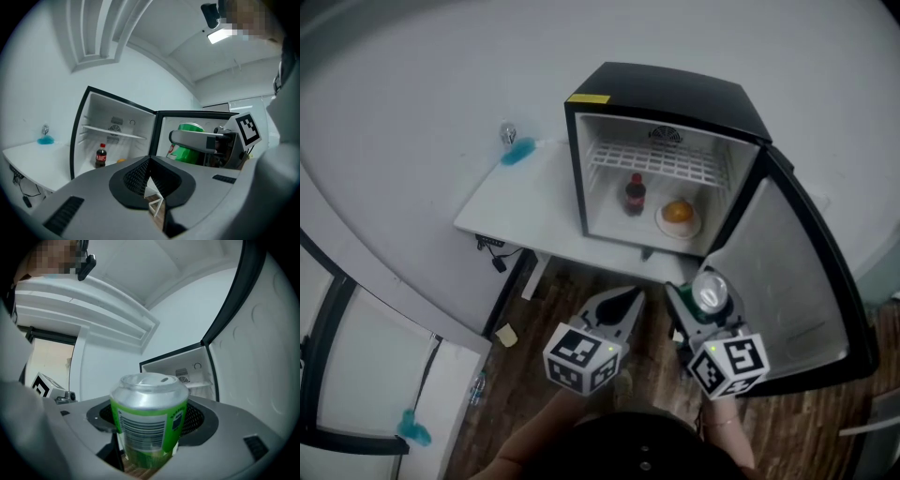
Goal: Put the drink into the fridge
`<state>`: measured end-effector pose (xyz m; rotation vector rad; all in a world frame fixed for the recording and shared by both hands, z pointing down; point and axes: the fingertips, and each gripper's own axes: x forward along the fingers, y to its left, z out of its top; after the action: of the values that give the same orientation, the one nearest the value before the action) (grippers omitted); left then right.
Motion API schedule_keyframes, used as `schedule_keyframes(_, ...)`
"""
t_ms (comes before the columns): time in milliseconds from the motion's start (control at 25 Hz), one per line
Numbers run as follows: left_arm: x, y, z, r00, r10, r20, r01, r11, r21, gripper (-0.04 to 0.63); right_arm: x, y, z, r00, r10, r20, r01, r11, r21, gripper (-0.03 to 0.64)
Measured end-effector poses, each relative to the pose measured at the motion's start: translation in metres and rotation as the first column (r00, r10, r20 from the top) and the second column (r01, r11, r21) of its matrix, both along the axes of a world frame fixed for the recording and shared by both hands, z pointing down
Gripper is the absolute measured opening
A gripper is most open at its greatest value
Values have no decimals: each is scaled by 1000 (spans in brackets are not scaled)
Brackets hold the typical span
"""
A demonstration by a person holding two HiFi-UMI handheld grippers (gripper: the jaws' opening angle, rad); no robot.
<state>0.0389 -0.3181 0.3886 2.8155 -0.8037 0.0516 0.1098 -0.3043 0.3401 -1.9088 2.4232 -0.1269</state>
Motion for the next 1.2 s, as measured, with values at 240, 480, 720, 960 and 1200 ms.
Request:
schedule_keyframes(240,29,-49,-10,1000,15,-1,-15,1000,10,6,14,-55,-7,1000,-25,-16,25,1000,10,344)
schedule_keyframes(480,53,-90,-12,1000,13,4,-13,1000,11,6,38,-92,-9,1000,-21,-20,21,1000,16,344)
schedule_keyframes(720,72,-111,-8,1000,23,9,-23,1000,8,6,57,-108,-4,1000,-2,-17,2,1000,4,344)
schedule_keyframes(960,78,-122,-8,1000,30,8,-30,1000,3,6,61,-116,0,1000,2,-17,-2,1000,5,344)
schedule_keyframes(1200,79,-134,-10,998,53,14,-53,999,12,6,62,-128,0,1000,27,-14,-27,1000,4,344)
